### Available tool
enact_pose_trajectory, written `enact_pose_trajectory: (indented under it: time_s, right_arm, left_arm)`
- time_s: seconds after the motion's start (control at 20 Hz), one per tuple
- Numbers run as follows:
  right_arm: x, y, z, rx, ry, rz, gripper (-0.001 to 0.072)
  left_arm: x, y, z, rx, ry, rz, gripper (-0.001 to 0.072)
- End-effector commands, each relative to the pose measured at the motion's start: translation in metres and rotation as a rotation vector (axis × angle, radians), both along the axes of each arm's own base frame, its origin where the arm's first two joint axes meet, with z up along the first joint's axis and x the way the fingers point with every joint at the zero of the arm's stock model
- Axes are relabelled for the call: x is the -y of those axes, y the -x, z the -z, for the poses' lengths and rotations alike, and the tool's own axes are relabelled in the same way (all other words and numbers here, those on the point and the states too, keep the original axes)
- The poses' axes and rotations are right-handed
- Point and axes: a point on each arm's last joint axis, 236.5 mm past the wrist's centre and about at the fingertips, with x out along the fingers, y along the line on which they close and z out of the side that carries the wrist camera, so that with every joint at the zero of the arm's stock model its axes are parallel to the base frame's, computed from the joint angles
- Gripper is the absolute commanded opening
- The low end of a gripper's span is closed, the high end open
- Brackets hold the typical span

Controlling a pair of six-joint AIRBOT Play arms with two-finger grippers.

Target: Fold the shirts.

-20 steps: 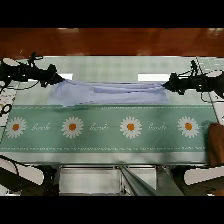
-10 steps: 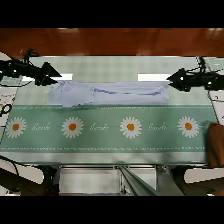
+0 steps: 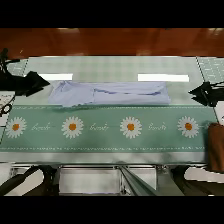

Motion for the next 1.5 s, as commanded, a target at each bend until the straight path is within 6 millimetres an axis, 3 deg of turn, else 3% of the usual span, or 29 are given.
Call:
enact_pose_trajectory:
  time_s: [0.0,0.2,0.45,0.7,0.9,0.95,1.0,1.05,1.25,1.45]
  right_arm:
    - [-0.017,-0.003,0.029,-0.032,-0.093,0.010,0.0420]
    - [-0.047,-0.018,0.055,-0.082,-0.175,-0.064,0.0421]
    - [-0.087,-0.046,0.066,-0.096,-0.205,-0.145,0.0420]
    - [-0.132,-0.080,0.055,-0.036,-0.250,-0.195,0.0420]
    - [-0.157,-0.095,0.051,-0.018,-0.257,-0.229,0.0415]
    - [-0.162,-0.097,0.051,-0.011,-0.250,-0.233,0.0372]
    - [-0.166,-0.098,0.049,-0.006,-0.249,-0.241,0.0245]
    - [-0.170,-0.098,0.047,0.001,-0.250,-0.257,0.0030]
    - [-0.168,-0.092,0.025,0.029,-0.222,-0.300,0.0024]
    - [-0.130,-0.083,-0.039,0.130,-0.049,-0.319,0.0023]
  left_arm:
    - [0.011,0.033,0.014,0.044,-0.031,-0.022,0.0507]
    - [0.015,0.038,0.017,0.029,-0.021,-0.014,0.0507]
    - [0.015,0.038,0.017,0.029,-0.017,-0.015,0.0507]
    - [0.015,0.038,0.017,0.028,-0.016,-0.016,0.0507]
    - [0.015,0.038,0.017,0.028,-0.016,-0.016,0.0507]
    - [0.015,0.038,0.017,0.028,-0.016,-0.016,0.0507]
    - [0.015,0.038,0.017,0.028,-0.016,-0.016,0.0507]
    - [0.015,0.038,0.017,0.028,-0.016,-0.016,0.0507]
    - [0.015,0.038,0.017,0.028,-0.016,-0.016,0.0507]
    - [0.028,0.035,0.010,0.042,0.037,-0.006,0.0506]
